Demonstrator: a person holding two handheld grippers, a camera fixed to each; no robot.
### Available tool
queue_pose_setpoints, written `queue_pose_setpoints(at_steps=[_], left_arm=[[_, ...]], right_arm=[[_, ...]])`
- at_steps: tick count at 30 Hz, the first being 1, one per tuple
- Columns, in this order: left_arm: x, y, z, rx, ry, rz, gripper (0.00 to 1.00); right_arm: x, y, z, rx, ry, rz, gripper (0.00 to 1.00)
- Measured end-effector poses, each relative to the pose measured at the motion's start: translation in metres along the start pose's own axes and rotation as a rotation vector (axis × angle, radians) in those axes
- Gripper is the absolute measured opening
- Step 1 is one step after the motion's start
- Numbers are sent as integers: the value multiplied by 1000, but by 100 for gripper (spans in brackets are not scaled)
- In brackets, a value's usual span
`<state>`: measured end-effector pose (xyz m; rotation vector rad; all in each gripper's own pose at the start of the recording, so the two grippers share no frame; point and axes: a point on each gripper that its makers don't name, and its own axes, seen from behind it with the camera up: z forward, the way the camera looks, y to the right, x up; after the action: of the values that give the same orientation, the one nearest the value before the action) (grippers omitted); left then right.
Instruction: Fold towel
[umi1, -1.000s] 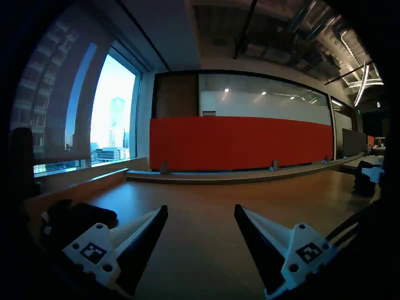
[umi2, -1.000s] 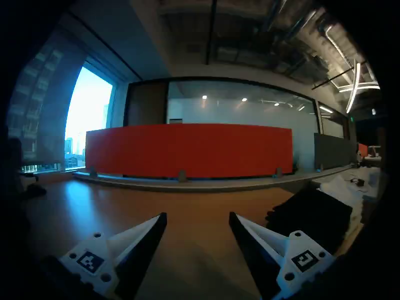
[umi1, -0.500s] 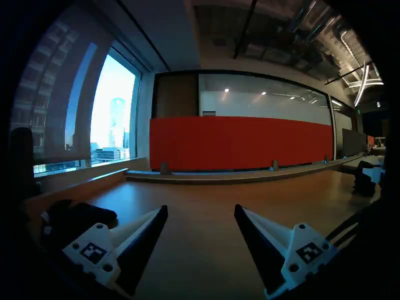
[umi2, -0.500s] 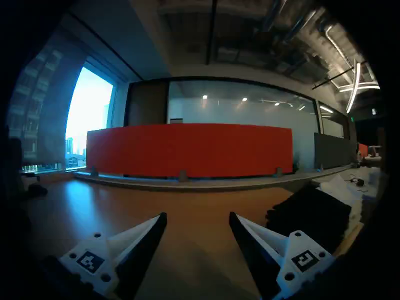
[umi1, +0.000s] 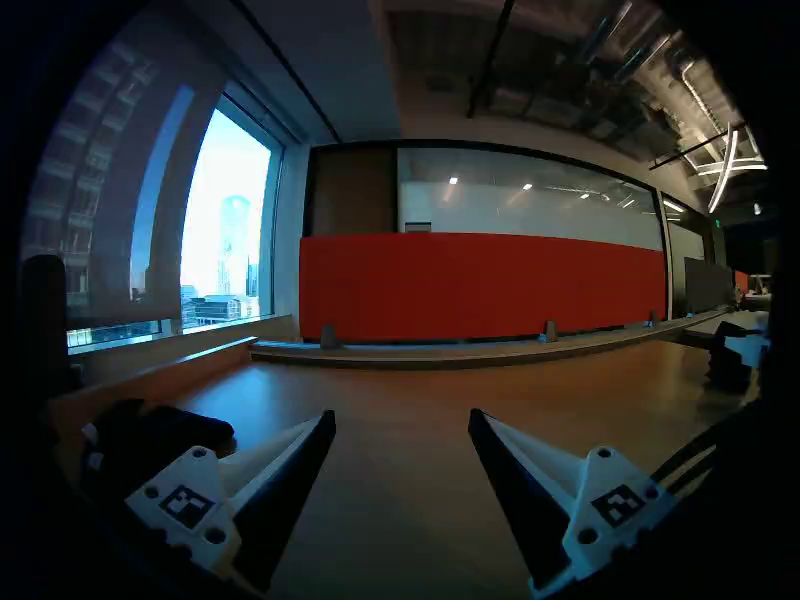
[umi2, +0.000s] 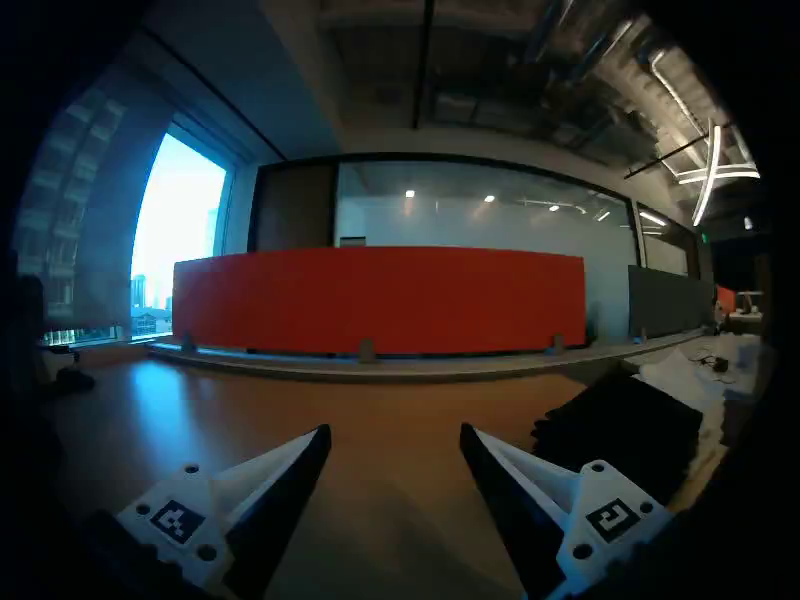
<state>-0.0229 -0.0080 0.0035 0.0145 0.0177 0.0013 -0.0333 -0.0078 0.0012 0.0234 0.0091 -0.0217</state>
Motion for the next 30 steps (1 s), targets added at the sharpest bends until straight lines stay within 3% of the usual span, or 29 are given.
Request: queue_pose_setpoints(at_steps=[30], left_arm=[[3, -1, -1, 0, -1, 0, 99]], right_arm=[[-1, 0, 0, 0, 0, 0, 100]])
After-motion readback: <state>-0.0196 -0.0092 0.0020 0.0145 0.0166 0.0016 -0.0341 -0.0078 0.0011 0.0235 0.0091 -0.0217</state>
